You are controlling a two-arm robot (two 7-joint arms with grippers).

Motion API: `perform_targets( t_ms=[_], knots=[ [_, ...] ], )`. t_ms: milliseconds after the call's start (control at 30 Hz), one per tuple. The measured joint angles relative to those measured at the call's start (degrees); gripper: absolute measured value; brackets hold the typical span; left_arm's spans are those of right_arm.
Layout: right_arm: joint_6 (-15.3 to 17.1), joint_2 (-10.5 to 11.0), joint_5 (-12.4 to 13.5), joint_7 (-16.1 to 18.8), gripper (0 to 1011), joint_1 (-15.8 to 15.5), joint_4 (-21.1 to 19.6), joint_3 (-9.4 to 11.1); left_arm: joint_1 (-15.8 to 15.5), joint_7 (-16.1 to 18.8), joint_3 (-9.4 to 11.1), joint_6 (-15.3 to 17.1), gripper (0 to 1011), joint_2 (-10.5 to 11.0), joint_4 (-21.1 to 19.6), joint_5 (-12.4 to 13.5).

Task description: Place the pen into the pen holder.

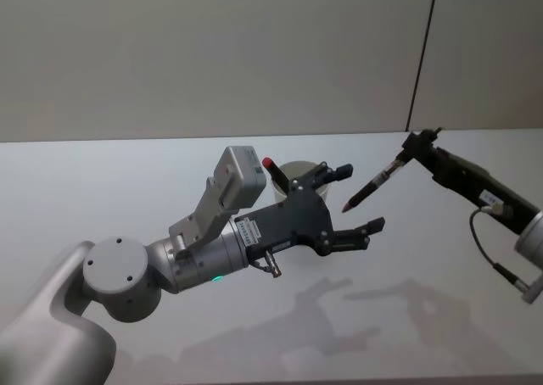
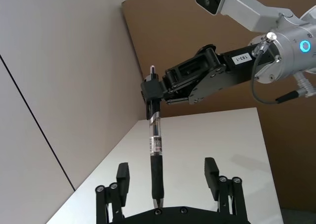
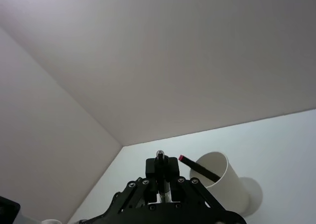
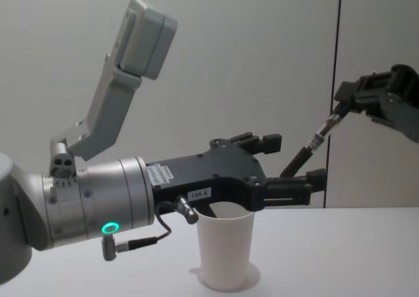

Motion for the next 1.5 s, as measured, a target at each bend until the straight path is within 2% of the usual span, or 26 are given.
perform_targets(
  t_ms=[33,100,300,733,867,1133,1167,1500],
  knots=[
    [0.00,0.00,0.00,0.00,134,0.00,0.00,0.00,0.00,0.00,0.00,0.00,954,0.00,0.00,0.00],
    [-0.64,0.31,-1.91,1.69,134,0.71,0.86,-0.17,0.00,0.00,0.00,0.00,1003,0.00,0.00,0.00],
    [-2.20,1.02,-7.01,7.02,134,3.63,4.12,-0.68,0.00,0.00,0.00,0.00,1002,0.00,0.00,0.00],
    [-4.16,0.64,-15.56,20.83,134,12.88,15.23,-2.07,0.00,-0.01,0.00,0.00,1002,0.00,0.00,0.01],
    [-4.23,0.24,-16.64,23.48,134,15.17,18.07,-2.43,0.00,0.00,0.00,0.00,1000,0.00,0.00,0.01],
    [-4.73,-1.38,-19.75,30.55,134,22.03,27.04,-3.71,0.00,-0.01,0.00,0.00,1000,0.00,0.00,0.01],
    [-4.73,-1.38,-19.75,30.55,134,22.03,27.04,-3.71,0.00,-0.01,0.00,0.00,1000,0.00,0.00,0.01],
    [-6.54,-3.24,-23.56,35.87,134,28.47,36.89,-5.25,0.00,-0.01,0.00,0.00,1000,0.01,0.00,0.01]
  ],
)
